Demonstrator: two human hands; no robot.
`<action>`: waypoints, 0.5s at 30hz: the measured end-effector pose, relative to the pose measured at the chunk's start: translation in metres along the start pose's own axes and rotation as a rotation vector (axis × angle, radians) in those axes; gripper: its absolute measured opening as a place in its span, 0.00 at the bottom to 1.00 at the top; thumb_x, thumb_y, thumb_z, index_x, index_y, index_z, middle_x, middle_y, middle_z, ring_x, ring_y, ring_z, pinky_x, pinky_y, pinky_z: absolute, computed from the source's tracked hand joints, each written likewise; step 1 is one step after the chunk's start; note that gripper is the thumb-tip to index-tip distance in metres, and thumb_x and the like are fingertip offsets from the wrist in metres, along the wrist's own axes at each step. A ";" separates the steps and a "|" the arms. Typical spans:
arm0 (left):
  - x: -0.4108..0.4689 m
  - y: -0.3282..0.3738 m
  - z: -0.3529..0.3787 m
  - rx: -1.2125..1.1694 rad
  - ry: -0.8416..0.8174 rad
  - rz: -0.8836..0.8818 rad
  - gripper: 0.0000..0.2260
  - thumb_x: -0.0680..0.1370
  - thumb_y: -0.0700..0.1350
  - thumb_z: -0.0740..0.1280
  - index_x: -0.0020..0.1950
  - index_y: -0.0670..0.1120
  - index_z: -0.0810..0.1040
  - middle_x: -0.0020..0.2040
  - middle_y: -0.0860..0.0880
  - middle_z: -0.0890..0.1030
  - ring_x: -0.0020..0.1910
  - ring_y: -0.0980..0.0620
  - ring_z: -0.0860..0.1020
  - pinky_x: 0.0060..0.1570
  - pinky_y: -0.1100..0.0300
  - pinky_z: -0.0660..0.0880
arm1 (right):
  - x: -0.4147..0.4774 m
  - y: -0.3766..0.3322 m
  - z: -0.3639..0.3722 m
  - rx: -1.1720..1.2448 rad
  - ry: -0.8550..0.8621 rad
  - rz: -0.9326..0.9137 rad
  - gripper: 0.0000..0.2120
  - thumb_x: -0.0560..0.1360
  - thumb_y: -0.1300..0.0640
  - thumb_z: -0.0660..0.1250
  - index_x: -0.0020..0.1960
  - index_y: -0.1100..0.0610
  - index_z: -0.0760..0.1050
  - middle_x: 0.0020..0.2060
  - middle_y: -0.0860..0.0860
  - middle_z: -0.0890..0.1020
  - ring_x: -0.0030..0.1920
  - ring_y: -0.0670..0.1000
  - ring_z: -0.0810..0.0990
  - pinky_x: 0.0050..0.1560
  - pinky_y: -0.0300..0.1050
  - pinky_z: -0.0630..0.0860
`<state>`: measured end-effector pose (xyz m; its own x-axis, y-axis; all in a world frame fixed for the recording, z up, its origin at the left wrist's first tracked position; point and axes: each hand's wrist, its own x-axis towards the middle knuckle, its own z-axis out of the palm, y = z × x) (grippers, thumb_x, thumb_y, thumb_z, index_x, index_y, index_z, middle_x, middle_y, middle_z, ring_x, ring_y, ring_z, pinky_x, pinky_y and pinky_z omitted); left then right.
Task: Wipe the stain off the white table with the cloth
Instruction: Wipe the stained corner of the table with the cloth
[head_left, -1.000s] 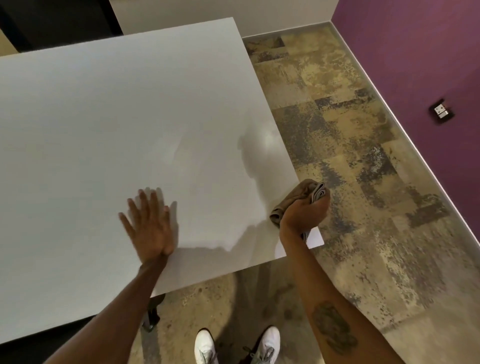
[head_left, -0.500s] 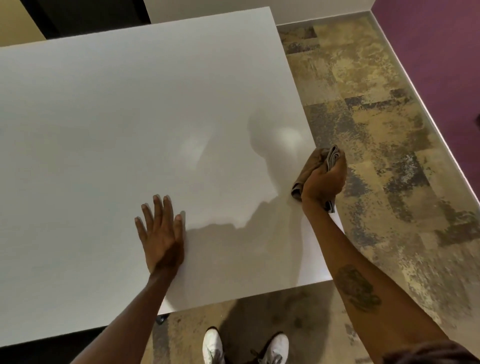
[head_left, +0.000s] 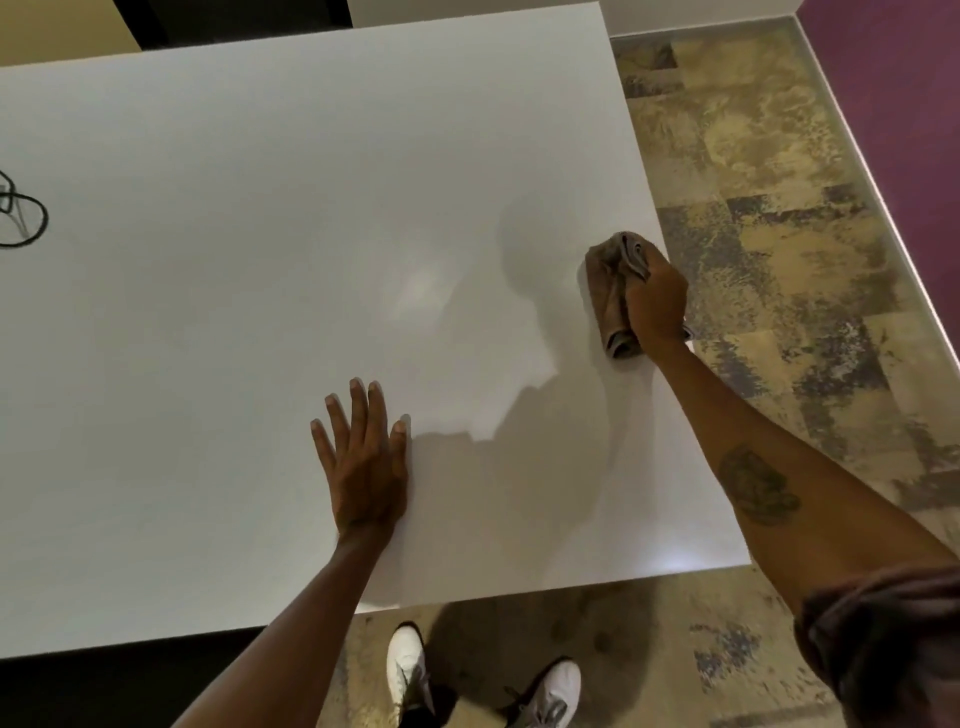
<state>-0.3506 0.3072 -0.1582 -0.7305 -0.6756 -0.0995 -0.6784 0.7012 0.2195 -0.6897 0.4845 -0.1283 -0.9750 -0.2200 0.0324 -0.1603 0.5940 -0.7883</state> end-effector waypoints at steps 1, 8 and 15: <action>-0.001 0.000 0.000 -0.001 0.000 0.006 0.32 0.85 0.60 0.37 0.83 0.43 0.57 0.84 0.42 0.55 0.83 0.37 0.51 0.80 0.36 0.51 | -0.004 -0.002 0.000 0.003 -0.060 -0.026 0.20 0.78 0.67 0.57 0.68 0.59 0.74 0.62 0.57 0.80 0.64 0.55 0.77 0.66 0.39 0.70; -0.001 -0.002 0.003 -0.031 0.043 0.026 0.25 0.87 0.53 0.50 0.82 0.42 0.61 0.82 0.40 0.59 0.82 0.35 0.55 0.78 0.33 0.54 | -0.053 -0.020 0.022 -0.023 -0.252 -0.089 0.22 0.77 0.68 0.58 0.69 0.57 0.74 0.63 0.55 0.80 0.64 0.53 0.76 0.61 0.24 0.62; -0.004 -0.005 0.001 -0.073 0.021 0.044 0.29 0.86 0.57 0.40 0.84 0.45 0.52 0.84 0.43 0.51 0.84 0.39 0.48 0.81 0.37 0.44 | -0.130 -0.033 0.044 0.045 -0.421 -0.117 0.21 0.78 0.64 0.60 0.67 0.49 0.75 0.62 0.47 0.81 0.63 0.45 0.77 0.67 0.36 0.70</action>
<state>-0.3441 0.3064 -0.1596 -0.7569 -0.6500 -0.0678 -0.6378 0.7121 0.2934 -0.5509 0.4592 -0.1336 -0.8012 -0.5856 -0.1230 -0.2499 0.5143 -0.8204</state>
